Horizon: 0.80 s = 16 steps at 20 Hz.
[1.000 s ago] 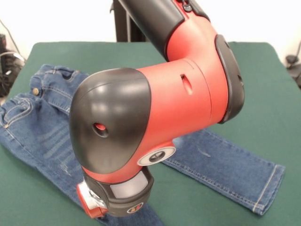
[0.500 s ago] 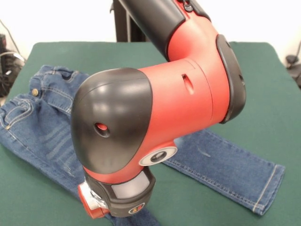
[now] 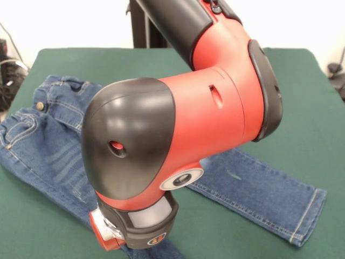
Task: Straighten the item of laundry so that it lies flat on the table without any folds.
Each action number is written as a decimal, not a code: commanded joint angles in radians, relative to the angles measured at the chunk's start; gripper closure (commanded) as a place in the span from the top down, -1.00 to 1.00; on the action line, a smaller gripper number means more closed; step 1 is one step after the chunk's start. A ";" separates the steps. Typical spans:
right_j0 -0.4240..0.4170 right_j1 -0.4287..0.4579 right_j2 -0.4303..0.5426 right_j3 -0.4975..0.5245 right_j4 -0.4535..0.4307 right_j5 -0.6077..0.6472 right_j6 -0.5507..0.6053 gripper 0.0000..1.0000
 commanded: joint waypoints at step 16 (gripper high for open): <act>0.039 0.067 0.034 0.015 0.063 0.012 0.139 1.00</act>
